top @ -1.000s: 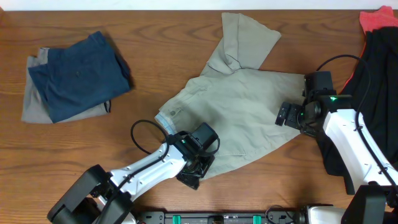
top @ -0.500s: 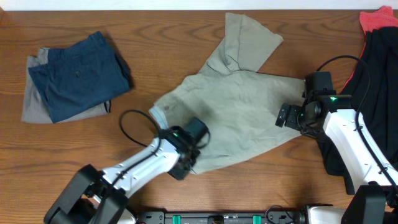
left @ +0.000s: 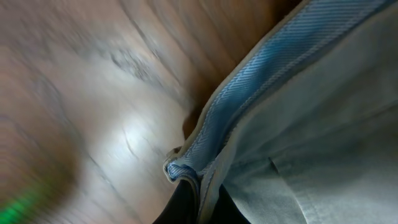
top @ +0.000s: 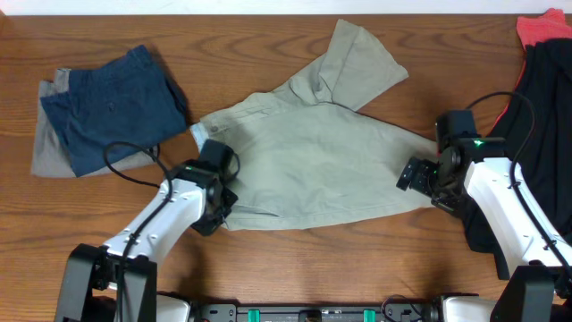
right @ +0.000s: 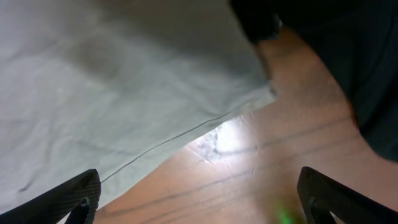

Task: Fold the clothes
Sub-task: 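Grasp the left waistband corner with the left gripper, right gripper holding the other, then lift the shorts with both grippers and stretch them across the table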

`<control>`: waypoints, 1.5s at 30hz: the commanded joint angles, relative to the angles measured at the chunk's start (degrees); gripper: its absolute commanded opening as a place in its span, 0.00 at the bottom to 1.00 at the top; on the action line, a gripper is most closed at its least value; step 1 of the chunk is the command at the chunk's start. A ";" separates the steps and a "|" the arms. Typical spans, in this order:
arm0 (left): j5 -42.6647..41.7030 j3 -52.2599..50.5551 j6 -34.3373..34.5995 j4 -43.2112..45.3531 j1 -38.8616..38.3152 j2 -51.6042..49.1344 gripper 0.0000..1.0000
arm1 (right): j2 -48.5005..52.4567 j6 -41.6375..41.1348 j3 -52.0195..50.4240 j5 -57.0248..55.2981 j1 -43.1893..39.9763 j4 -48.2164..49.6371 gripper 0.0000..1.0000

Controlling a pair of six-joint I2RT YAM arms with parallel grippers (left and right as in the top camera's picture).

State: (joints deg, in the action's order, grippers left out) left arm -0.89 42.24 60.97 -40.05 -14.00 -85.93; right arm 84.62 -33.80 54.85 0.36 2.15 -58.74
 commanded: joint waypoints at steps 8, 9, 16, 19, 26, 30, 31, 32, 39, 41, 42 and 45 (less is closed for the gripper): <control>2.84 -0.48 -7.39 -2.91 5.29 0.63 0.06 | -0.28 -6.19 -7.32 1.49 -0.37 2.27 0.99; 2.84 -0.48 -7.39 -3.23 5.31 0.63 0.06 | -0.28 -7.02 -8.41 1.11 -0.37 3.41 0.99; 2.86 -0.48 -8.55 -4.09 5.31 0.63 0.06 | -0.28 -10.51 -15.37 1.14 -0.37 13.11 0.86; 2.84 -0.42 -10.62 -4.07 5.31 0.66 0.06 | -0.28 -10.29 -16.15 1.11 -0.37 16.20 0.46; 2.93 2.43 -20.31 -4.50 5.31 3.13 0.06 | -0.37 -6.12 -14.49 2.23 -0.37 23.76 0.01; 3.54 5.40 -23.10 -4.48 5.31 7.52 0.06 | -0.85 0.24 -8.92 4.48 -0.37 22.10 0.01; 3.80 6.23 -23.87 -4.50 5.31 8.76 0.06 | -1.22 1.36 -7.15 5.03 -0.37 20.94 0.01; 3.96 6.97 -24.85 -4.50 5.31 9.88 0.06 | -1.57 2.21 -5.60 5.40 -0.37 19.91 0.01; 3.96 17.79 -35.85 -4.46 5.31 18.71 0.06 | -7.67 8.61 11.23 6.10 -0.37 9.90 0.01; 3.96 22.12 -37.59 -4.39 5.31 20.46 0.06 | -9.31 10.54 16.09 6.08 -0.37 7.74 0.01; 3.96 24.37 -38.32 -4.15 5.31 21.20 0.06 | -10.05 11.52 18.58 6.01 -0.37 6.75 0.01; 3.96 31.28 -39.47 -3.02 5.31 22.75 0.06 | -11.69 12.85 26.03 4.96 -0.37 3.87 0.01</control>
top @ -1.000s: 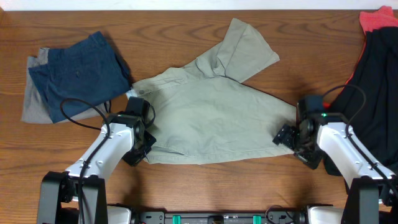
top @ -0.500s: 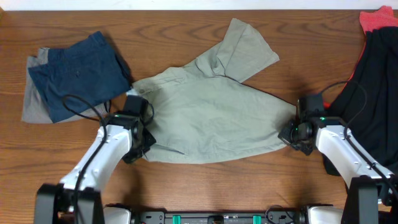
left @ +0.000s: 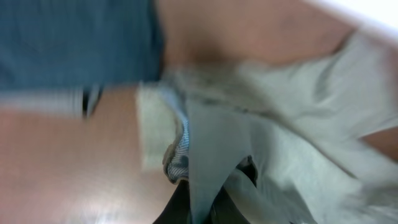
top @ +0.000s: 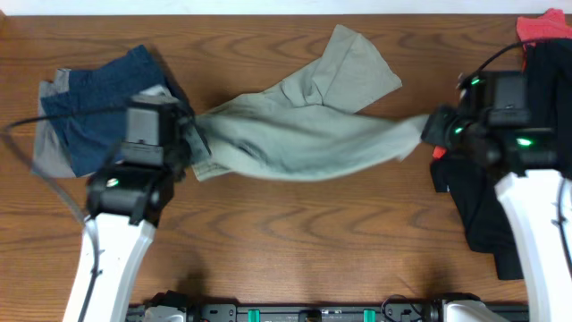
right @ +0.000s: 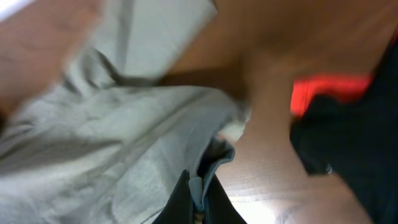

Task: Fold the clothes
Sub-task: 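Lift the shorts with both grippers and stretch them across the table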

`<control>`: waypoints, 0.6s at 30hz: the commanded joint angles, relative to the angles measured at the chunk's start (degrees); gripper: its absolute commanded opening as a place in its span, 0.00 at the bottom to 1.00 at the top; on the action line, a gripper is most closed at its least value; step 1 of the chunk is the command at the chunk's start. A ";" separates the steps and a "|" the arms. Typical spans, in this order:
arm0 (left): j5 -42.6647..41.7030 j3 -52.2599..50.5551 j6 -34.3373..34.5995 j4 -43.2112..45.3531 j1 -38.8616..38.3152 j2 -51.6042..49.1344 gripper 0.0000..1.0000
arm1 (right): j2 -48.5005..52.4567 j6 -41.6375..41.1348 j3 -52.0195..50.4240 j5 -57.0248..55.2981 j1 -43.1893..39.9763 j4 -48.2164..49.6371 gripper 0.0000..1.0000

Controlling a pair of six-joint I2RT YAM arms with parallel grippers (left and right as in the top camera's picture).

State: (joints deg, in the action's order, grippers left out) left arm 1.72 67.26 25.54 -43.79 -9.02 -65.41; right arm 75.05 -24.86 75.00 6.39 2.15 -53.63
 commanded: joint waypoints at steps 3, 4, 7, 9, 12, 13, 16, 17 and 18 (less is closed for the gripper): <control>1.36 13.14 -4.17 1.55 0.33 2.95 0.06 | -3.04 3.93 13.60 -3.37 -0.57 -4.33 0.01; 1.36 15.54 -4.17 1.66 0.33 3.06 0.06 | -3.21 3.93 16.20 -4.66 -0.87 -5.44 0.01; 1.36 21.38 -4.17 1.55 0.33 3.17 0.06 | -3.50 3.98 23.21 -6.67 -2.58 -7.98 0.01; 1.33 24.83 -4.17 1.40 0.33 3.50 0.06 | -3.58 4.07 28.11 -6.64 -4.46 -9.40 0.01; 1.36 28.30 -4.42 1.44 0.33 4.52 0.06 | -3.58 4.42 34.75 -6.64 -7.80 -10.69 0.01; 1.38 29.24 -4.59 1.46 0.33 4.79 0.06 | -3.58 4.57 36.68 -6.64 -9.05 -10.80 0.01; 1.36 30.38 -6.21 2.75 0.33 4.92 0.06 | -3.52 5.46 41.00 -6.60 -12.37 -10.45 0.01; 1.38 30.38 -7.58 3.63 0.33 4.68 0.06 | -3.52 5.75 42.14 -6.60 -13.60 -9.99 0.01; 1.38 30.38 -8.00 4.04 0.33 4.33 0.06 | -3.52 5.97 42.49 -6.58 -14.12 -9.60 0.01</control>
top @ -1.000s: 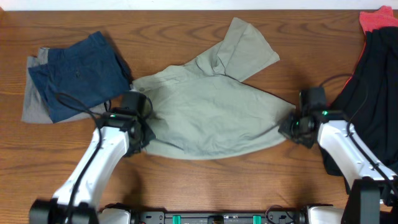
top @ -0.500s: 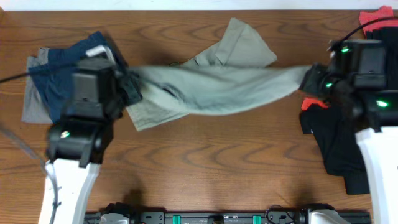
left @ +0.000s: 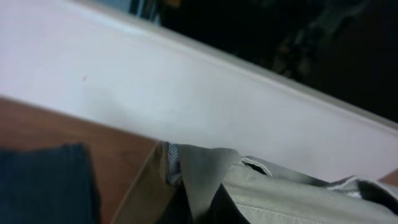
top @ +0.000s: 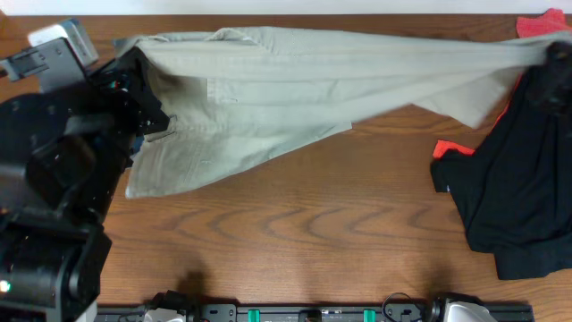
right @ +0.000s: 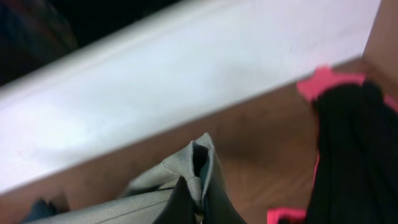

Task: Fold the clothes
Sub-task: 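Lift the shorts with both grippers and stretch them across the table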

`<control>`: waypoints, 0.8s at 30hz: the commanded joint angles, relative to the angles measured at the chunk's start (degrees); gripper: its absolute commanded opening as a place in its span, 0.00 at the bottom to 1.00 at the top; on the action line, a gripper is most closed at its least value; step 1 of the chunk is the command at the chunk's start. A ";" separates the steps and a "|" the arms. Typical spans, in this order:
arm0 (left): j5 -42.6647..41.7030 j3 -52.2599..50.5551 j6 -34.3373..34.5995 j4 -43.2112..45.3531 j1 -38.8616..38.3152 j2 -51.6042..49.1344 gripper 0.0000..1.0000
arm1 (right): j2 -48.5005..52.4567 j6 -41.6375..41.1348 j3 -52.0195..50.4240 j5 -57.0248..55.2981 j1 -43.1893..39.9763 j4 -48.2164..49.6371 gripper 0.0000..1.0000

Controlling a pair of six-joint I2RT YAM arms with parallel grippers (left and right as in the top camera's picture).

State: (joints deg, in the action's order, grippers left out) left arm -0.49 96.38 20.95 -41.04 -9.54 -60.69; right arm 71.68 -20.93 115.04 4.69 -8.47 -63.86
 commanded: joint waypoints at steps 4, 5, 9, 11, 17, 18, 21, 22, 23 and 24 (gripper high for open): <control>3.58 1.27 -3.39 3.78 0.85 -3.82 0.06 | 1.03 3.04 2.54 -4.66 -3.89 1.64 0.01; 3.58 1.27 -3.39 4.28 0.85 -4.76 0.06 | 1.66 3.08 2.54 -4.66 -3.89 1.49 0.01; 3.56 1.27 -3.39 7.78 0.85 -11.41 0.06 | 7.26 3.21 2.49 -4.11 -3.89 1.36 0.01; 3.58 1.27 -3.39 10.08 0.85 -14.99 0.06 | 10.54 3.26 2.49 -3.74 -3.89 2.34 0.01; 3.58 1.27 -4.15 24.24 0.85 -27.89 0.06 | 22.01 4.63 2.49 3.48 -3.67 14.01 0.01; 3.58 1.27 -5.31 27.96 0.85 -30.01 0.06 | 23.63 3.26 2.49 3.72 -3.67 16.83 0.01; 3.87 1.27 -6.38 39.36 0.94 -34.67 0.06 | 26.77 -1.27 2.49 3.41 -4.35 25.99 0.01; 4.17 1.27 -6.38 42.66 1.07 -35.47 0.06 | 27.02 -1.90 2.49 2.99 -4.61 28.22 0.01; 4.24 1.27 -6.38 45.72 1.22 -35.93 0.06 | 27.08 -3.08 2.51 1.64 -5.09 31.36 0.01; 4.22 1.33 -6.58 49.07 1.53 -36.15 0.06 | 26.82 -4.24 2.80 0.02 -5.55 33.64 0.01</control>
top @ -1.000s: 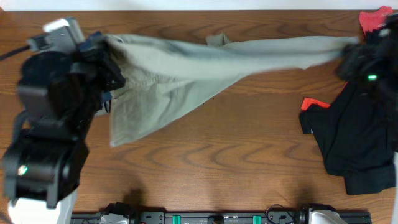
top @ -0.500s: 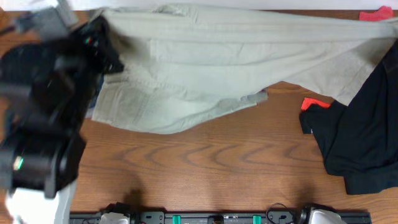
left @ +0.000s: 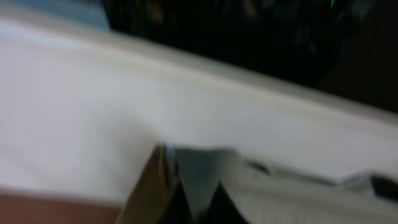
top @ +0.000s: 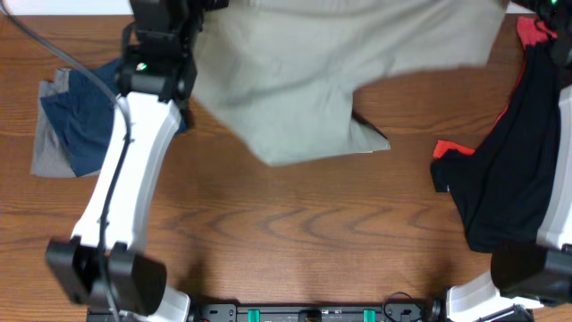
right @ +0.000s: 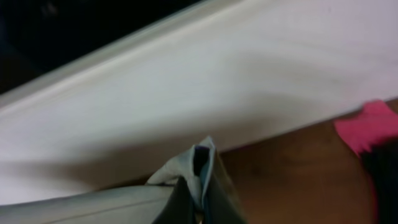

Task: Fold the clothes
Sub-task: 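Lift the shorts with both grippers and stretch them across the table, then lay the shorts flat and release the left gripper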

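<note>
A pale grey-green garment (top: 313,72) hangs spread above the far half of the table, held up by two corners. My left gripper (left: 198,208) is shut on its left corner; the left arm (top: 134,152) reaches up to the top left of the overhead view. My right gripper (right: 198,208) is shut on the right corner, whose pale blue lining (right: 202,163) shows. In the overhead view the right gripper itself sits at the top right edge, barely showing.
Folded blue and grey clothes (top: 76,121) lie at the table's left. A black garment (top: 514,170) with red cloth (top: 536,31) beside it lies at the right. The white wall (right: 186,106) stands behind the table's far edge.
Both grippers have gone further back and up with the garment. It hung as a long band across the far edge; now it drapes lower, down to mid-table.
The garment lay flat mid-table with the left gripper shut on its left edge and the right gripper open at its right edge. Then both held it, lifted and stretched between them. Then it was raised over the far edge, and now hangs spread from both corners.
</note>
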`<control>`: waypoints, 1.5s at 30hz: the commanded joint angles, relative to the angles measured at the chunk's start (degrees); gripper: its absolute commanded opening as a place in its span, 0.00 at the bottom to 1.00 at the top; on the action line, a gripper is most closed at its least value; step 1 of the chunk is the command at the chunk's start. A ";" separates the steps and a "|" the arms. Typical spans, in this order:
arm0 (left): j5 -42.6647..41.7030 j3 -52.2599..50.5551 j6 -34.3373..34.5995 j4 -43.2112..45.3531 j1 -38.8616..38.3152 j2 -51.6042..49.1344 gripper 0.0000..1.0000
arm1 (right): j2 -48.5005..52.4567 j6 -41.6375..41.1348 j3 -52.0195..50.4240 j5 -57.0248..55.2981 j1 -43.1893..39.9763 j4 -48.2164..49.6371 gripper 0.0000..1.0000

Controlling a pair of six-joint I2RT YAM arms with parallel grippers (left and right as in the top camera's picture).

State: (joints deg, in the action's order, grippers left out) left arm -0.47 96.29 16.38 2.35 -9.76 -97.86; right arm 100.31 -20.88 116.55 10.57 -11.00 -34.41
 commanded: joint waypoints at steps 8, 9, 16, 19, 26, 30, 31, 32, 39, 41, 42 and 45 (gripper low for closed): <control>4.13 12.02 -5.33 8.96 4.59 1.25 0.06 | -3.21 -5.14 12.90 -11.19 -9.07 3.54 0.01; 4.13 13.51 -6.03 6.14 4.68 1.36 0.06 | -3.21 -4.52 14.03 -11.19 -9.53 1.14 0.01; 4.20 14.93 -6.54 -27.19 4.79 2.58 0.06 | -1.79 5.62 13.70 -11.17 -7.13 -19.93 0.01; 4.15 14.12 -6.40 -42.42 4.81 2.03 0.06 | -0.35 6.62 11.96 -11.19 -5.44 -29.77 0.01; 1.31 10.25 -1.05 -62.45 4.66 1.64 0.06 | 1.44 5.49 2.29 -16.35 -4.00 -44.11 0.01; -0.59 8.74 -1.01 -72.59 4.66 1.64 0.06 | 1.44 3.13 -2.56 -20.72 -4.52 -47.04 0.01; -0.59 8.33 -0.68 -75.10 4.66 1.64 0.06 | 1.44 3.13 -3.37 -20.70 -4.63 -47.71 0.01; -0.59 7.67 0.13 -77.77 4.66 1.64 0.06 | 1.44 3.13 -4.44 -20.70 -4.63 -48.41 0.01; -1.11 -2.45 1.53 -87.41 4.66 2.29 0.06 | 1.40 1.31 -10.93 -21.14 -4.96 -53.83 0.01; -2.34 -7.50 1.53 -87.17 4.66 3.56 0.06 | 1.25 0.96 -12.61 -21.44 -5.11 -55.10 0.01; -2.86 -10.19 1.51 -86.90 4.66 4.50 0.06 | 1.07 0.61 -13.42 -21.84 -5.22 -55.60 0.01; -2.99 -17.20 1.68 -85.77 4.66 8.26 0.06 | -0.33 -0.98 -15.91 -23.04 -5.44 -56.57 0.01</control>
State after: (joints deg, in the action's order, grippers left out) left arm -10.39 83.55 17.78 -82.85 -7.11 -94.28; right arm 102.56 -19.73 102.02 -0.78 -13.61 -91.39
